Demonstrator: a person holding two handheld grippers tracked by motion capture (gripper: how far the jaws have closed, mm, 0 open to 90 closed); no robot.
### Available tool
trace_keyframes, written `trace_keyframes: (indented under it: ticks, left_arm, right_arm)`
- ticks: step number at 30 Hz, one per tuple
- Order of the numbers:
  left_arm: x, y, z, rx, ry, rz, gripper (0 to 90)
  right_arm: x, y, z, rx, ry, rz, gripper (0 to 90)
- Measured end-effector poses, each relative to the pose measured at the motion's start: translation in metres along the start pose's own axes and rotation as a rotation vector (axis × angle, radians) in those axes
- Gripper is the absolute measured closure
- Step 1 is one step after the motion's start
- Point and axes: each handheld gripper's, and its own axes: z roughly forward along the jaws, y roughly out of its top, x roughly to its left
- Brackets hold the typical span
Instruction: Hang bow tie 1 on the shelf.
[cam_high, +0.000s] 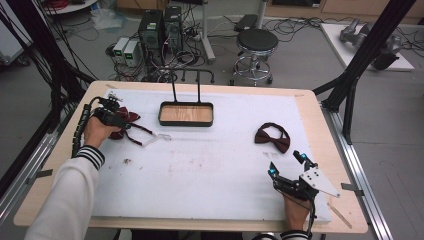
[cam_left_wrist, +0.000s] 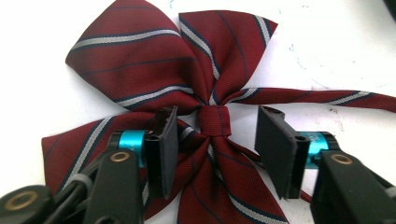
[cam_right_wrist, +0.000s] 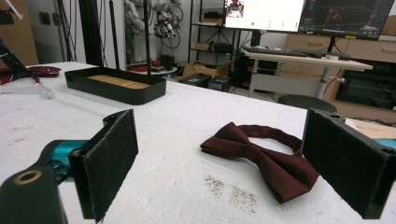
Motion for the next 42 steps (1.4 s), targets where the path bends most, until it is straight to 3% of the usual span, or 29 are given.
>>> trace_keyframes:
  ticks: [7,11,14,19,27,35,42]
  left_arm:
    - [-0.002,0.001,0.004,0.019,0.027,0.003,61.8]
    - [-0.003,0.001,0.003,0.020,0.035,-0.001,73.7]
    - [-0.004,0.001,0.003,0.020,0.046,-0.007,74.6]
    - [-0.008,0.001,0.002,0.015,0.047,0.018,74.9]
    - [-0.015,0.001,-0.013,-0.083,0.020,0.033,74.9]
    - [-0.021,-0.001,-0.036,-0.225,-0.020,0.044,74.9]
    - [-0.030,-0.002,-0.060,-0.365,-0.027,0.075,74.9]
  right_arm:
    - [0.000,0.000,0.000,0.000,0.000,-0.001,10.2]
    - [0.000,0.000,0.000,0.003,-0.001,0.002,10.2]
    - [0.000,0.000,0.000,0.003,-0.001,0.001,10.2]
    - [0.000,0.000,0.000,0.003,-0.001,-0.002,10.2]
    - [0.000,0.000,0.000,0.002,-0.001,-0.003,10.2]
    - [0.000,0.000,0.000,0.001,0.000,-0.005,10.2]
    - [0.001,0.000,0.000,0.005,-0.001,-0.009,10.2]
